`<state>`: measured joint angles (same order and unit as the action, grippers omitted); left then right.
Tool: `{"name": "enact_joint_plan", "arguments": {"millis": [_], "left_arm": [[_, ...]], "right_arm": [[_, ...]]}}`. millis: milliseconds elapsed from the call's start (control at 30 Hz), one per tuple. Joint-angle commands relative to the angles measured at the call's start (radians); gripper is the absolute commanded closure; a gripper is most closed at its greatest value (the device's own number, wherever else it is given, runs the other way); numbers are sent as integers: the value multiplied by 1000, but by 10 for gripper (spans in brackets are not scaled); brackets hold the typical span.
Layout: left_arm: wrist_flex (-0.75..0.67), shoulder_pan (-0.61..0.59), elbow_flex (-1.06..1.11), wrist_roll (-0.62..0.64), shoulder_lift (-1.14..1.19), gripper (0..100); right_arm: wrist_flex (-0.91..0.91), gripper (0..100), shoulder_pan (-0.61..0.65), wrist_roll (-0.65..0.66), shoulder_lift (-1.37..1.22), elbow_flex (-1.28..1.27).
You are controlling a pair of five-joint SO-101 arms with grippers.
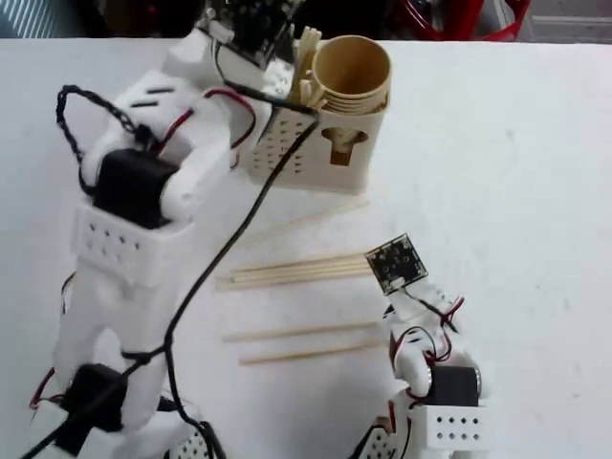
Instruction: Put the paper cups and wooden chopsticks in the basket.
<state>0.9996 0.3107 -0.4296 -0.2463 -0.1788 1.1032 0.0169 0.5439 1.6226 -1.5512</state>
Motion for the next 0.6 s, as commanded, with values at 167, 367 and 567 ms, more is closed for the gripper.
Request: {"name": "enact_joint_plan", "arguments": {"millis": [167, 367, 567], "left_arm": [[-354, -50, -43, 176, 186, 977], [-436, -119, -43, 204, 288, 975], [-436, -139, -44, 207, 361, 973]], "right_arm": [[-1, 979, 4, 9, -2, 5], [-1, 979, 5, 9, -2, 3], [-2, 979, 5, 9, -2, 3]]}}
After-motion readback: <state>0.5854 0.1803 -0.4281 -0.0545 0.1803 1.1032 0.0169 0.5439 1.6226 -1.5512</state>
